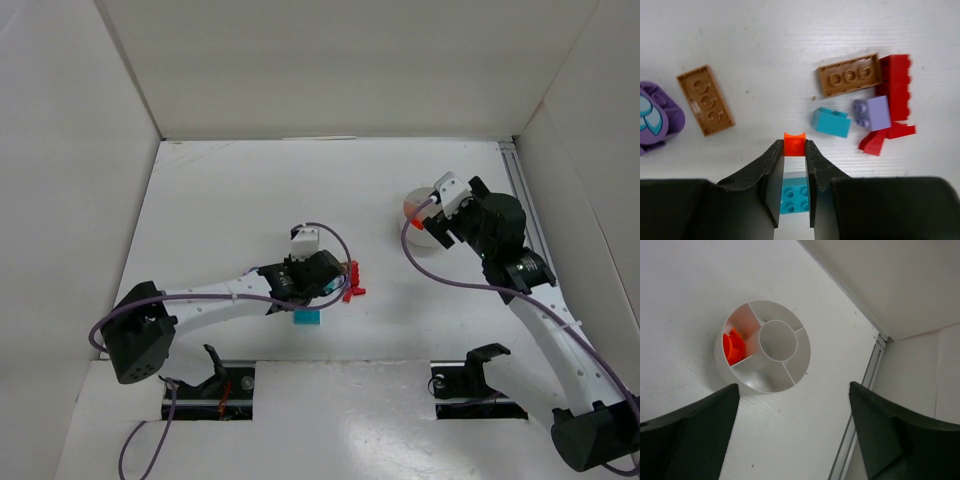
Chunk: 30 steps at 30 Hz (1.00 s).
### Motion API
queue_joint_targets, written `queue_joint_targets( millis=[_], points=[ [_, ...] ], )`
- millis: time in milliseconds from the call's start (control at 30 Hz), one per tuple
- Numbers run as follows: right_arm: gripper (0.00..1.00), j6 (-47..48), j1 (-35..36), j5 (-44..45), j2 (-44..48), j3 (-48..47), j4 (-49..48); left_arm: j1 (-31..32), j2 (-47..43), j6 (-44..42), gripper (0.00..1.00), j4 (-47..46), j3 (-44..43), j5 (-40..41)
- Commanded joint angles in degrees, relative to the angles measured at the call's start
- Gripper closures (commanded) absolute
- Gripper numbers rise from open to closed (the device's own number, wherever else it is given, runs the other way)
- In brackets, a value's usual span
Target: Sort the legos into containers by color
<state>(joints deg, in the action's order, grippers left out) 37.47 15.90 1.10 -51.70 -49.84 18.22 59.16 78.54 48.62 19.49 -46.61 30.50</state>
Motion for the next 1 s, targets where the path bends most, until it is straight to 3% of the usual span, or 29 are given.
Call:
queue_joint_targets(
  millis=[0, 167, 300, 533, 767, 967],
  points=[
    [0.01, -1.78, -1.22, 2.67, 2.91, 0.01, 1.21, -0.35, -2.52, -9.38, 0.96, -5.06, -5.59, 1.93],
    [0.00, -3.64, -2.89, 6.70, 6.26, 1.15, 5.15, -3.78, -0.77, -23.20, 0.94, -20.40, -10.95, -7.44],
    [0.00, -7.23, -4.12, 14.59, 9.60, 1.15, 10.16, -5.02, 5.29, -31.03, 0.89, -25.63, -18.23, -11.08],
    [0.00, -15.14, -5.35, 24.47, 15.66, 2.38, 17.55, -6.25, 22.34, -37.36, 0.89, -26.69, -36.96, -24.59],
    [0.00, -16.47, -5.88, 26.76, 25.33, 5.37, 18.08, -6.86, 35.88, -39.13, 0.89, -24.95, -51.90, -31.80],
    [0.00, -17.00, -5.88, 27.28, 28.68, 6.51, 18.08, -7.39, 43.96, -39.66, 0.89, -22.48, -61.48, -33.14]
  ],
)
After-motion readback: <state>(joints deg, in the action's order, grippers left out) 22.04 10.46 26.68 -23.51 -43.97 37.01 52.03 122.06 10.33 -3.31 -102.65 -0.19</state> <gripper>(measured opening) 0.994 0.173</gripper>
